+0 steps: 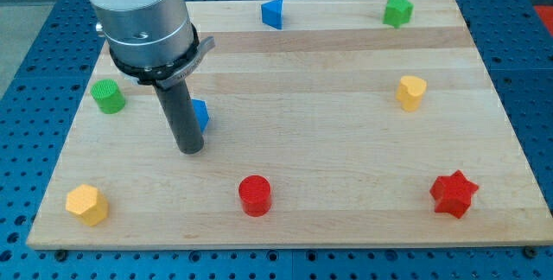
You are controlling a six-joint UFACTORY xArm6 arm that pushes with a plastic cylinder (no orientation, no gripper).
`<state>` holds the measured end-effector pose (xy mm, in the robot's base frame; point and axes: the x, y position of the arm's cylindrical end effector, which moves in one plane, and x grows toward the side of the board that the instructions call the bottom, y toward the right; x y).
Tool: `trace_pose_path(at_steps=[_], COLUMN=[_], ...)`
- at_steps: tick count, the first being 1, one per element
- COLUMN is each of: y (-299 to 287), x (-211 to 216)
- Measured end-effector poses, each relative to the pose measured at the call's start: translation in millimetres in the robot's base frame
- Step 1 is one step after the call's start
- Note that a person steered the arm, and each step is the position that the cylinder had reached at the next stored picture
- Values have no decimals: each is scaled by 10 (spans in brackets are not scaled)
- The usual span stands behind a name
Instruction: Move blue cube to the top left
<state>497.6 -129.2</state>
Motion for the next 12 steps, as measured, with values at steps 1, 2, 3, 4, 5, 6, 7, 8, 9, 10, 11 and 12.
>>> trace_pose_path(at_steps=[1,2,3,4,5,6,7,8,9,10,11,12], y=[0,0,15,15,11,-6,-26,-90,-132,-242,-287,-287], x=[-10,-180,-380,-614,-838,-1026,-1045,-1013,-1013,-1012,-1012,-1019])
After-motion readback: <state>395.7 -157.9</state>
